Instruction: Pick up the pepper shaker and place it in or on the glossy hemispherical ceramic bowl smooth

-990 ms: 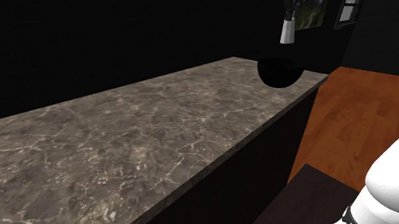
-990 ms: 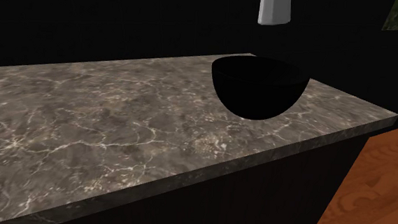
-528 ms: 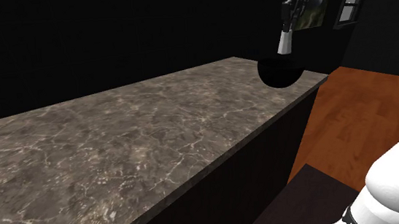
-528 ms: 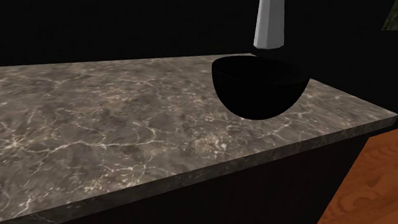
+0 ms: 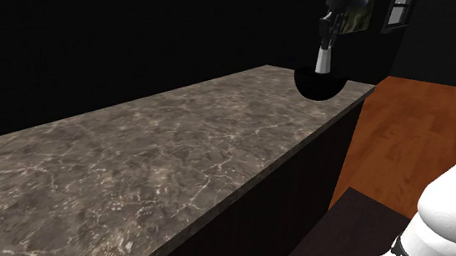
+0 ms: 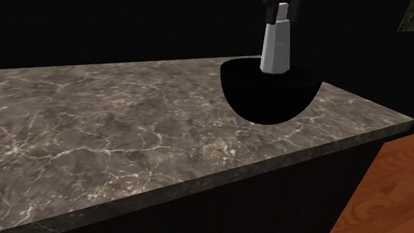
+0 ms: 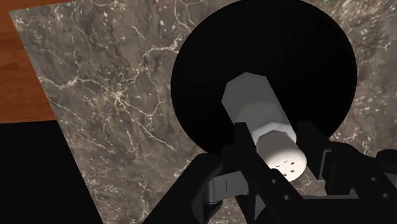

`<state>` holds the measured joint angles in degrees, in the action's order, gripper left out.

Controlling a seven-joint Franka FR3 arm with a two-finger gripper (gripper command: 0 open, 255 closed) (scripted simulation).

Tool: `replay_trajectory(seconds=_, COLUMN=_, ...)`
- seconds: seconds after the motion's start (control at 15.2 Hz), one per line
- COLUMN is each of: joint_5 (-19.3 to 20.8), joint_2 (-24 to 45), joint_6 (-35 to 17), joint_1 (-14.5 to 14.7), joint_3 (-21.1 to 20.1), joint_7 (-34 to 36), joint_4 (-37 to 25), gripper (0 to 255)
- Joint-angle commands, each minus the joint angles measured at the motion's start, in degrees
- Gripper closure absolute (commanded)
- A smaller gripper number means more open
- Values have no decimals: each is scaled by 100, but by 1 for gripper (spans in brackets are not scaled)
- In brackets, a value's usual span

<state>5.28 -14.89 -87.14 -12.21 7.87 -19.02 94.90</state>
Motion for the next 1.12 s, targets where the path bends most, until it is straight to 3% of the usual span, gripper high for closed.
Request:
replay_trajectory(seconds=0.0, joint_5=3, joint_2=-36, joint_6=-59, joint_1=3, joint_3=-9, joint_7=18, joint_4=92, gripper=255)
replay_trajectory(seconds=0.4, joint_5=3, joint_2=-36, joint_6=-58, joint_1=3, joint_3=-9, joint_7=18, joint_4=92, gripper=255)
replay_trajectory(seconds=0.46, joint_5=3, joint_2=-36, joint_6=-58, joint_1=3, joint_3=-9, joint_7=18, joint_4=92, gripper=0)
replay_trajectory(seconds=0.79, joint_5=3, joint_2=-35, joint_6=-58, joint_1=3, joint_3=-9, joint_7=18, joint_4=91, gripper=0)
replay_trajectory(seconds=1.06, joint_5=-30, joint_2=275, joint_6=744, joint_1=19, joint_3=-24, joint_7=-24, joint_4=-1020, gripper=0)
